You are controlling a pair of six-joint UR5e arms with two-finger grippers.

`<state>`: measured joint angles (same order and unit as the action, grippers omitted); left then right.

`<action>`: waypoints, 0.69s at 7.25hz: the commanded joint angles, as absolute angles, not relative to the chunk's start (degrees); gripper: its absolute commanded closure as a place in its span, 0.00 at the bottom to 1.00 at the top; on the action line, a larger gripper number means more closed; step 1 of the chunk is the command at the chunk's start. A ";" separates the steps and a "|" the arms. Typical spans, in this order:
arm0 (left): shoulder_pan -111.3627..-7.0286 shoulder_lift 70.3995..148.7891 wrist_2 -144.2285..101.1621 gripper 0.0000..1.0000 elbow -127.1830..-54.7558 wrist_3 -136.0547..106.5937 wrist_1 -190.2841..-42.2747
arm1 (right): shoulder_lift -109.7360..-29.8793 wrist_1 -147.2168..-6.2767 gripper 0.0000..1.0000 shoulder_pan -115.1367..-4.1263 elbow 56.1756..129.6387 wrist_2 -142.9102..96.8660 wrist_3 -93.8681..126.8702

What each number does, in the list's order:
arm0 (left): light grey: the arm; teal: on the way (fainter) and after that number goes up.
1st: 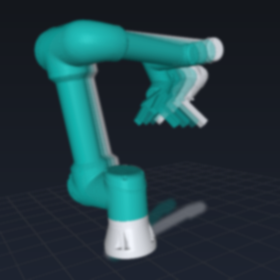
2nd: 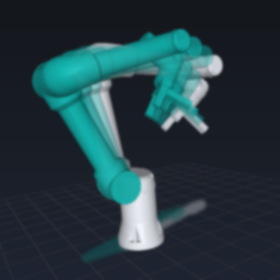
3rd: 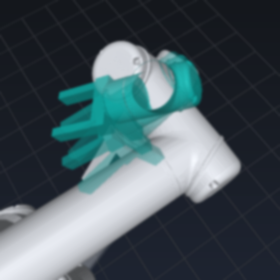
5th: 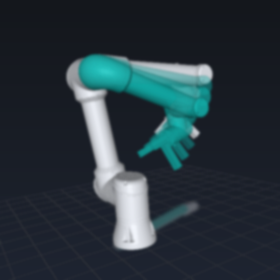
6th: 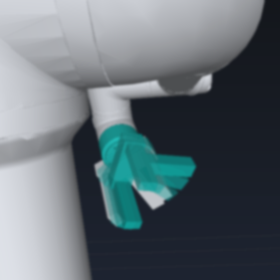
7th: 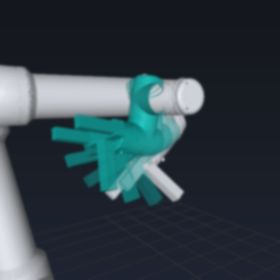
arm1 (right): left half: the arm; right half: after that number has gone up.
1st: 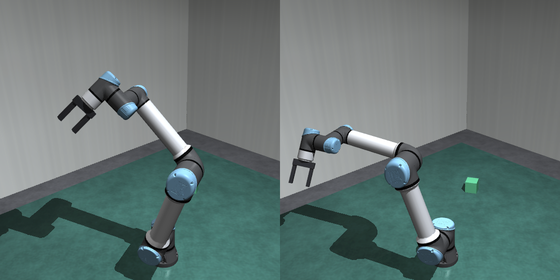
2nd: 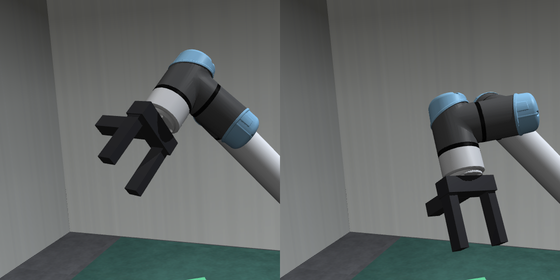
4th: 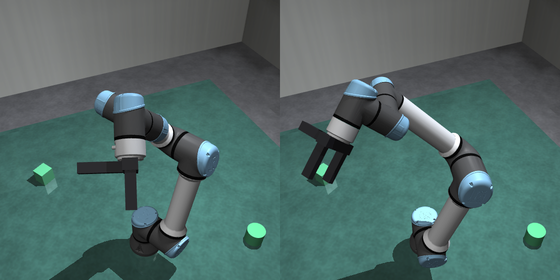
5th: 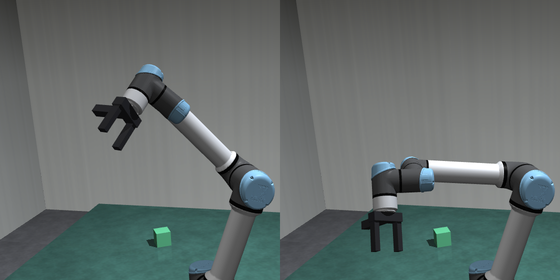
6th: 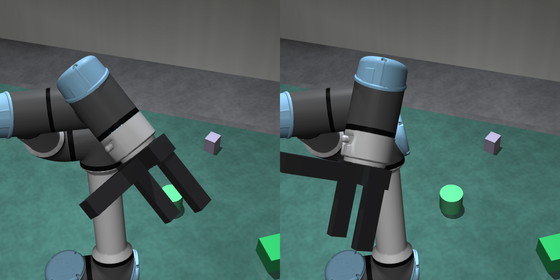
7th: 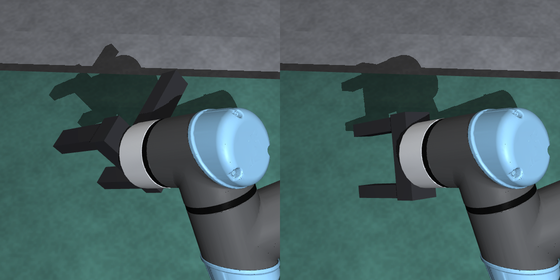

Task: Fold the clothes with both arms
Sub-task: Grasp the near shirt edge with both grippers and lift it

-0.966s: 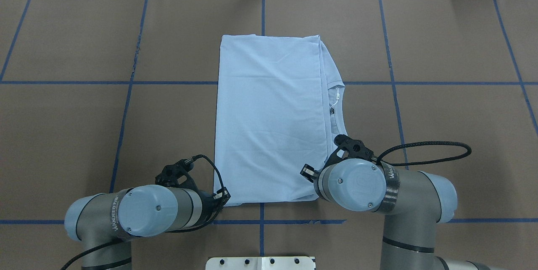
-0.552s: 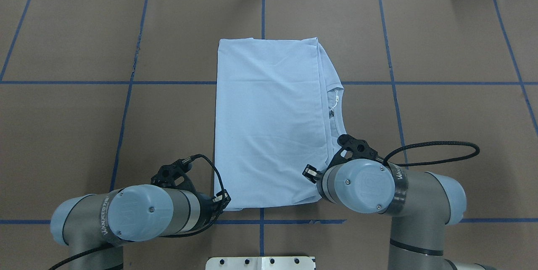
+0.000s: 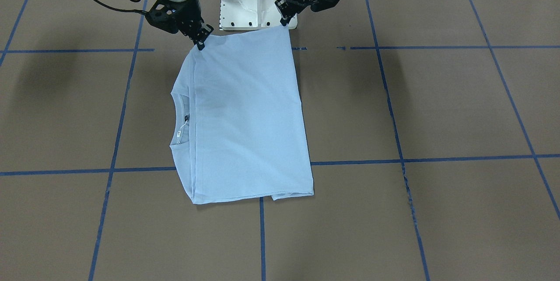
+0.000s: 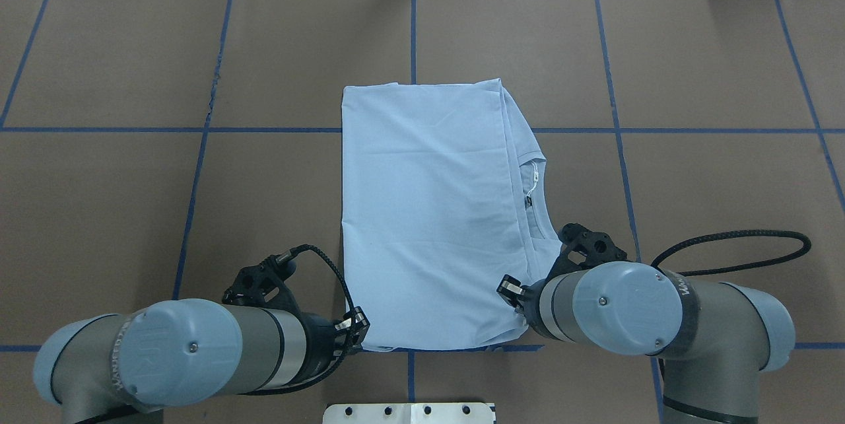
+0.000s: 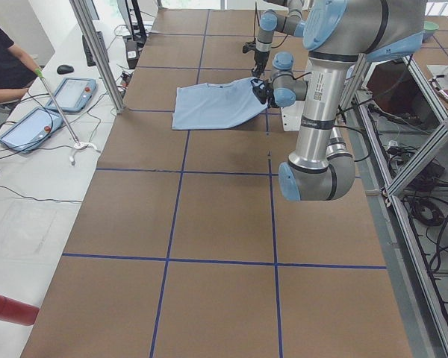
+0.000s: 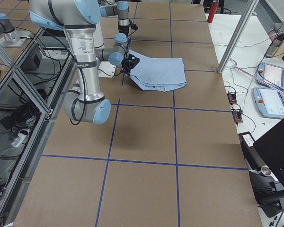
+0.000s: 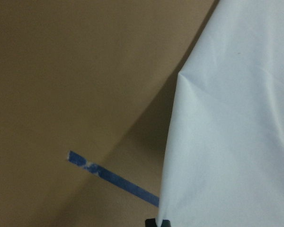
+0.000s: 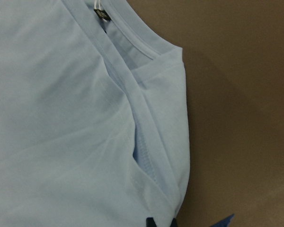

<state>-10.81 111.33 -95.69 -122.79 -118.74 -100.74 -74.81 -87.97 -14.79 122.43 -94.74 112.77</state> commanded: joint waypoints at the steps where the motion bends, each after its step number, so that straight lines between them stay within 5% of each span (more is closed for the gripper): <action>1: -18.32 113.54 -95.97 1.00 -123.84 -115.17 -99.85 | -71.21 -85.37 1.00 -20.88 122.44 -95.70 112.94; 5: -29.25 119.78 -95.98 1.00 -112.01 -106.55 -100.98 | -63.29 -76.78 1.00 -34.95 103.23 -103.35 112.59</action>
<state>-26.68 117.70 -96.03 -116.10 -109.12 -100.75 -65.07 -81.53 -31.09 109.78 -101.63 112.60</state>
